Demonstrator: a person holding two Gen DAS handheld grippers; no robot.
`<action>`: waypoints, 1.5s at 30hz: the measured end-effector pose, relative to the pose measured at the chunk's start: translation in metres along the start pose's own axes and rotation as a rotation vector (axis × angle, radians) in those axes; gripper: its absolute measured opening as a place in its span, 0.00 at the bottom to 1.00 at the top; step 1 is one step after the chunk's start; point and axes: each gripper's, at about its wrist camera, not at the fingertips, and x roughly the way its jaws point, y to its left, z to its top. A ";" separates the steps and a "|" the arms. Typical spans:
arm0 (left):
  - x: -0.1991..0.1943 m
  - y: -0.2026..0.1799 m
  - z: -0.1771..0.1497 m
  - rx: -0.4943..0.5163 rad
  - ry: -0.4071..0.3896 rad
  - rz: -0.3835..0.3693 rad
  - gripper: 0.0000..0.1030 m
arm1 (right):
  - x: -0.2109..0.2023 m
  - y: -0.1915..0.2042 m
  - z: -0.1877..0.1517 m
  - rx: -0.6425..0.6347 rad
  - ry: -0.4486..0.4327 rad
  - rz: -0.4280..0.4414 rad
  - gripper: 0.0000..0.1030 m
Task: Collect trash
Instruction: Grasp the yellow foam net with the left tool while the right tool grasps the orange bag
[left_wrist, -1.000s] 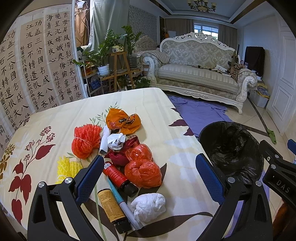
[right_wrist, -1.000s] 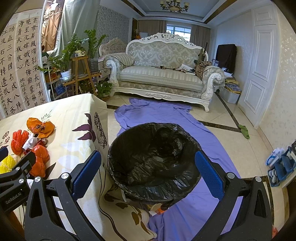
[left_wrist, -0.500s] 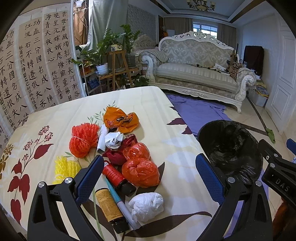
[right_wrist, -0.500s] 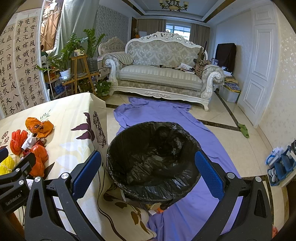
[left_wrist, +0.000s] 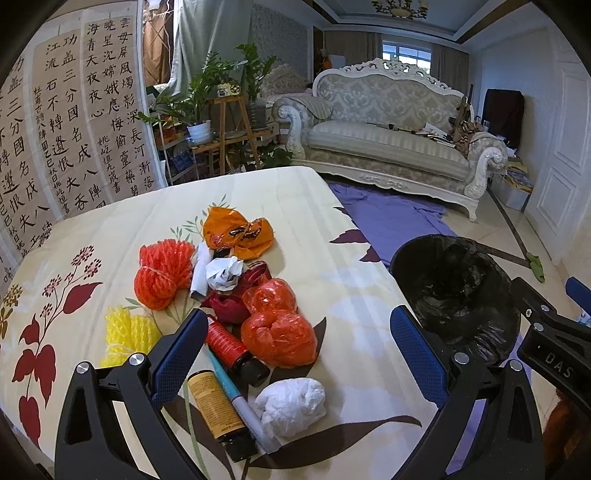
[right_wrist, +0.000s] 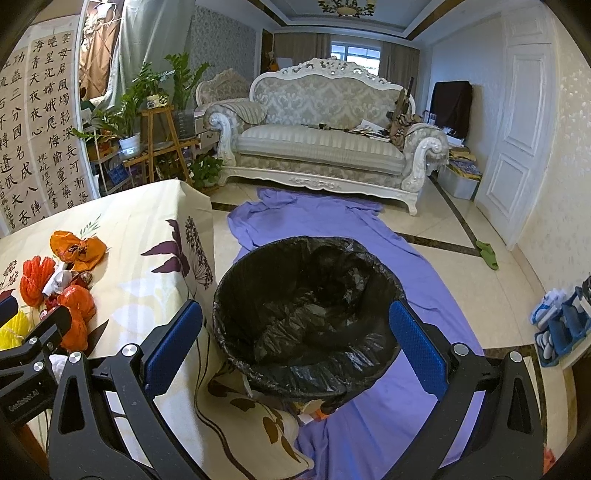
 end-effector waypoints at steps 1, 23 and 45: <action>-0.001 0.003 0.000 -0.004 0.002 -0.001 0.93 | 0.000 0.001 -0.001 -0.003 0.002 0.004 0.96; -0.014 0.125 -0.027 -0.184 0.077 0.157 0.68 | -0.006 0.092 0.005 -0.121 0.074 0.248 0.65; 0.006 0.157 -0.041 -0.236 0.126 0.113 0.44 | -0.011 0.157 0.009 -0.238 0.092 0.374 0.65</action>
